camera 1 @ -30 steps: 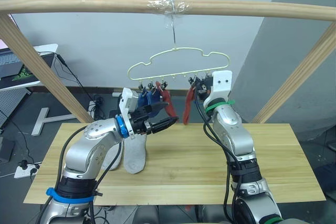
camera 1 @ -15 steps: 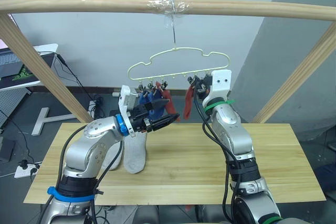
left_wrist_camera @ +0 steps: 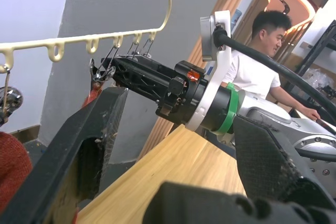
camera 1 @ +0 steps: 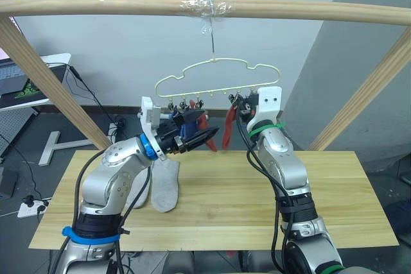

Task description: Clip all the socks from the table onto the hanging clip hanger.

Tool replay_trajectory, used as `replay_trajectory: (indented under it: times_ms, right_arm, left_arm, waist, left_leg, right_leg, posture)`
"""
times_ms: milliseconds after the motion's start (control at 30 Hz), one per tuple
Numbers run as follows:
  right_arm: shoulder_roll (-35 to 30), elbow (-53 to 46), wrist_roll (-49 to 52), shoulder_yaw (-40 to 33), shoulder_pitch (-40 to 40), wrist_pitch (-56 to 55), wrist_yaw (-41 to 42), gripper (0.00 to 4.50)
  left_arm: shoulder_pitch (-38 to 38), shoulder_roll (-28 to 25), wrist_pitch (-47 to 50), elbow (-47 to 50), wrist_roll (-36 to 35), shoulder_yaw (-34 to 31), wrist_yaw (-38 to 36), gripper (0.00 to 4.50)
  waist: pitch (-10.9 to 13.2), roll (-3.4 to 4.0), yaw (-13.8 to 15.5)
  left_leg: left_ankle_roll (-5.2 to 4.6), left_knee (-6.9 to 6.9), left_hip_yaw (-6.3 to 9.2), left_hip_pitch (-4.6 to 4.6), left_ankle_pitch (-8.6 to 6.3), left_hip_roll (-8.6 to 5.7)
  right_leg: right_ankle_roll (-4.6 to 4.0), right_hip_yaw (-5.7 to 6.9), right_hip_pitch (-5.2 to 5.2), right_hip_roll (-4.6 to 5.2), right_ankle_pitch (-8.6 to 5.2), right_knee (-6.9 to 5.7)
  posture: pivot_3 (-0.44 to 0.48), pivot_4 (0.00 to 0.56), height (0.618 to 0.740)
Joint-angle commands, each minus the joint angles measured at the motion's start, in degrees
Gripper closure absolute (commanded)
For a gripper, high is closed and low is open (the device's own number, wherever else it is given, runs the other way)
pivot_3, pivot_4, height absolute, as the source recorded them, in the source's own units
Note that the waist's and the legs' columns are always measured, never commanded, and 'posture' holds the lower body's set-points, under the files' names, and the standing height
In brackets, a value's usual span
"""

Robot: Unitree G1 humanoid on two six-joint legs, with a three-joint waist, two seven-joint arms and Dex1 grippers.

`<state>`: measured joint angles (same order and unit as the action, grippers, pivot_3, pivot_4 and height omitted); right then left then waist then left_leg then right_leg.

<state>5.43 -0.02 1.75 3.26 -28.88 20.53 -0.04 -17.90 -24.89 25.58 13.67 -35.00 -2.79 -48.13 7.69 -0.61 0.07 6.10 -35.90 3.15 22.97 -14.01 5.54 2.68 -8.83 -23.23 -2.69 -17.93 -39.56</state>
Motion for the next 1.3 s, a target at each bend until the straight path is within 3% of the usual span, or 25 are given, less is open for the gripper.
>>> replay_trajectory:
  times_ms: [33,200,267,367,467,600,833,967,1000,1300]
  right_arm:
    - [0.8,-1.1,0.8,-0.3,-1.9,-1.5,-0.1,2.35]
    - [0.9,-0.9,1.0,-0.5,-1.9,-1.8,0.0,2.51]
    - [1.0,-0.9,1.1,-0.6,-2.0,-2.1,-0.2,2.90]
    - [0.8,-0.7,1.1,-0.7,-2.1,-2.2,-0.2,3.85]
    - [0.7,-0.7,1.2,-0.7,-2.0,-2.2,0.0,4.44]
    - [-0.8,-2.0,1.4,-1.2,-1.1,-1.5,0.8,4.47]
    - [-6.6,-7.2,5.8,-3.0,-1.1,8.8,6.1,4.47]
    - [-9.1,-12.1,8.5,-2.6,-0.3,16.4,8.9,4.50]
    - [-9.3,-12.8,8.8,-2.5,-0.2,17.3,9.2,4.50]
    - [-9.0,-17.6,9.2,-2.4,2.1,21.8,7.7,4.50]
  left_arm:
    - [0.0,-0.3,-1.4,1.7,0.2,-0.7,0.3,0.80]
    - [-0.1,-0.3,-1.2,1.9,0.0,-0.8,0.5,0.80]
    - [-0.1,-0.3,-1.1,2.0,0.0,-0.8,0.5,0.80]
    - [0.2,-0.2,-1.1,2.2,0.0,-0.6,0.6,0.80]
    - [0.4,-0.2,-0.9,2.5,0.0,-0.5,0.8,0.80]
    - [1.6,-0.5,-1.5,2.2,1.3,0.0,1.2,0.80]
    - [6.0,0.4,0.0,-2.9,8.4,-1.1,11.0,0.80]
    - [9.2,-1.1,-2.2,-11.8,19.8,2.4,18.1,0.03]
    - [9.3,-0.9,-2.4,-12.9,20.9,2.6,19.1,0.03]
    - [8.2,-0.8,-5.3,-25.7,29.4,6.7,19.8,0.03]
  waist:
    - [0.0,0.00,0.0]
    - [0.1,0.00,0.0]
    - [0.1,0.00,0.0]
    - [0.2,0.01,0.0]
    - [0.2,0.01,0.0]
    - [0.2,0.02,0.0]
    - [0.2,0.01,0.4]
    - [0.2,0.04,0.4]
    - [0.2,0.03,0.4]
    - [0.2,0.01,1.2]
  left_leg:
    - [0.00,0.00,0.00,0.00,0.00,0.00]
    - [0.00,0.00,0.00,0.00,0.00,0.00]
    - [0.00,0.00,0.00,0.00,0.00,0.00]
    - [0.00,0.01,0.00,0.00,0.00,0.00]
    - [0.00,0.01,0.00,0.00,0.00,0.00]
    - [0.00,0.01,0.00,0.00,0.00,0.00]
    - [0.00,0.01,0.00,-0.01,0.00,0.00]
    - [0.00,0.02,0.00,-0.04,0.00,0.01]
    - [0.00,0.02,0.00,-0.03,0.00,0.00]
    - [0.00,0.04,-0.03,-0.01,0.00,0.00]
  right_leg:
    - [0.00,0.00,0.00,0.00,0.00,0.00]
    - [0.00,0.00,0.00,0.00,0.00,0.00]
    - [0.00,0.00,0.00,0.00,0.00,0.01]
    - [0.00,0.00,0.00,0.00,0.00,0.01]
    - [0.00,0.00,0.00,0.00,0.00,0.01]
    - [0.00,0.00,0.00,0.00,0.00,0.02]
    - [0.00,0.00,0.00,0.00,0.00,0.03]
    - [-0.02,-0.01,-0.01,-0.01,-0.01,0.01]
    - [-0.03,-0.01,-0.01,-0.01,-0.02,0.03]
    - [-0.03,-0.01,-0.03,-0.01,-0.02,0.09]
  posture:
    - [0.161,0.139,0.740]
    - [0.161,0.139,0.740]
    - [0.161,0.139,0.740]
    - [0.163,0.141,0.740]
    - [0.163,0.141,0.740]
    - [0.163,0.141,0.740]
    - [0.163,0.141,0.740]
    - [0.129,0.136,0.740]
    - [0.129,0.136,0.740]
    - [0.128,0.132,0.740]
